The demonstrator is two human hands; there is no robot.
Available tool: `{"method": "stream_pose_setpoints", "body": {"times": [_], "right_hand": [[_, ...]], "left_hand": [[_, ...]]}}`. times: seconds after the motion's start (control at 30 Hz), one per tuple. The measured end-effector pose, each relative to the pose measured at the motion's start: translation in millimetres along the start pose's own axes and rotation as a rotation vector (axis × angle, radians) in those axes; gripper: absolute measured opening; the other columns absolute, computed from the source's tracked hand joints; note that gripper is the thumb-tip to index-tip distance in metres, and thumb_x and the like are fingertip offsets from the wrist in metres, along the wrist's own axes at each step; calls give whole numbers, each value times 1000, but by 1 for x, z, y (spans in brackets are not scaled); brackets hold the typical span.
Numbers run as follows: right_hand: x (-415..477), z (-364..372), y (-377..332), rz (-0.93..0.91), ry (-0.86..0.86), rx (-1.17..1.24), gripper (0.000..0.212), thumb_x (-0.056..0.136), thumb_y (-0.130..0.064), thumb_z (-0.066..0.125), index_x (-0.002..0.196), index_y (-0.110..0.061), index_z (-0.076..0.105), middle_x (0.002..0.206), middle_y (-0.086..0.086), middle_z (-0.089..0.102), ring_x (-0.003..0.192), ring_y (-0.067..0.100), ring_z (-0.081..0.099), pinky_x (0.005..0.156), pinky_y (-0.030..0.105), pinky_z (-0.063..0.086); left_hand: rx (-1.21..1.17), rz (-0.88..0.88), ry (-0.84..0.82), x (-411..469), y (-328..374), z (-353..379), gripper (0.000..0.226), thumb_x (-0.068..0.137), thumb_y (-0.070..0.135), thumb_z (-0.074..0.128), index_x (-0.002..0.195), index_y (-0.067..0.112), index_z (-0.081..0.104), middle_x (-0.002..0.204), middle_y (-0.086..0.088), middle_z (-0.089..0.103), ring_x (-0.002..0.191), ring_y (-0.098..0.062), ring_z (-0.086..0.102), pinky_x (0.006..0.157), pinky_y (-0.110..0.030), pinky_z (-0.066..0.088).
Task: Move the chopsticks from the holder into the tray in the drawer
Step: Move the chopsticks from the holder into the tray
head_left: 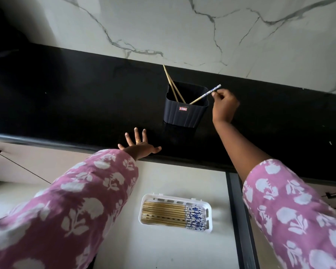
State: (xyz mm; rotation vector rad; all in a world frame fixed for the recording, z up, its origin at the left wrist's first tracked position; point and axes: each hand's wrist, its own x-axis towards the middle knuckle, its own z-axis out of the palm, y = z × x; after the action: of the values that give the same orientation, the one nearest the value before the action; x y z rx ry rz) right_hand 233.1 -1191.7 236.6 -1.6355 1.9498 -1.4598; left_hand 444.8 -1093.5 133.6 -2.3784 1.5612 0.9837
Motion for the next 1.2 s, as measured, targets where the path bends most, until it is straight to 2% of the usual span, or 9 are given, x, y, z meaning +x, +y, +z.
{"method": "stream_pose_setpoints", "body": {"times": [0.1, 0.17, 0.23, 0.33, 0.5, 0.6, 0.83, 1.0, 1.2], "right_hand": [[27, 13, 5, 250, -26, 35, 25, 87, -22, 65, 96, 1, 66, 99, 19, 68, 94, 28, 63, 69, 20, 37], [40, 23, 8, 296, -77, 9, 27, 86, -31, 65, 76, -7, 60, 83, 18, 58, 80, 25, 54, 66, 27, 36], [52, 32, 10, 321, -111, 1, 31, 85, -34, 66, 80, -3, 61, 82, 16, 60, 80, 23, 57, 68, 30, 41], [65, 42, 13, 337, -104, 17, 37, 83, -27, 67, 102, 6, 68, 102, 21, 71, 96, 30, 67, 83, 35, 51], [75, 48, 11, 363, -153, 86, 25, 85, -15, 58, 97, 4, 70, 80, 9, 62, 75, 20, 58, 78, 38, 53], [76, 51, 6, 390, -116, 146, 10, 78, -6, 59, 79, -2, 69, 73, 16, 62, 72, 24, 60, 77, 41, 55], [66, 39, -13, 443, -65, 59, 40, 87, -9, 64, 121, 8, 53, 125, 24, 59, 116, 32, 60, 95, 34, 49], [68, 45, -9, 501, -77, 110, 43, 86, -12, 66, 123, 6, 54, 125, 22, 61, 113, 29, 62, 91, 31, 51], [92, 68, 22, 688, -80, 307, 42, 75, -14, 77, 110, 2, 62, 106, 18, 70, 88, 25, 71, 80, 37, 60]], "left_hand": [[4, -6, 2, 0, 1, 0, 92, 80, 78, 36, 151, 35, -5, 160, 5, -12, 145, -37, -15, 111, -65, -1], [5, -6, 3, 0, 1, 0, 92, 80, 78, 36, 150, 35, -6, 160, 6, -13, 145, -36, -15, 111, -65, -2], [0, -8, 4, -1, 2, 0, 92, 80, 77, 37, 150, 36, -7, 160, 7, -14, 145, -35, -16, 110, -64, -2], [-7, -13, -1, -2, 2, -1, 92, 81, 76, 38, 150, 36, -7, 159, 7, -15, 145, -35, -16, 111, -64, -2], [-16, -15, -11, -1, 1, -1, 93, 80, 76, 39, 150, 36, -8, 159, 7, -17, 145, -34, -17, 111, -64, -2], [-18, -15, -6, -3, 2, -2, 94, 81, 75, 41, 149, 36, -11, 158, 8, -21, 145, -33, -20, 111, -64, -3], [-34, -22, 8, -6, 5, -2, 95, 83, 71, 44, 148, 36, -15, 154, 9, -31, 142, -31, -28, 111, -63, -6], [-29, -19, -2, -7, 5, -4, 94, 83, 70, 43, 148, 36, -15, 154, 9, -31, 143, -30, -27, 111, -63, -6], [-31, -15, -1, -7, 5, -4, 94, 83, 70, 44, 148, 36, -15, 154, 8, -31, 143, -30, -27, 111, -63, -6]]}}
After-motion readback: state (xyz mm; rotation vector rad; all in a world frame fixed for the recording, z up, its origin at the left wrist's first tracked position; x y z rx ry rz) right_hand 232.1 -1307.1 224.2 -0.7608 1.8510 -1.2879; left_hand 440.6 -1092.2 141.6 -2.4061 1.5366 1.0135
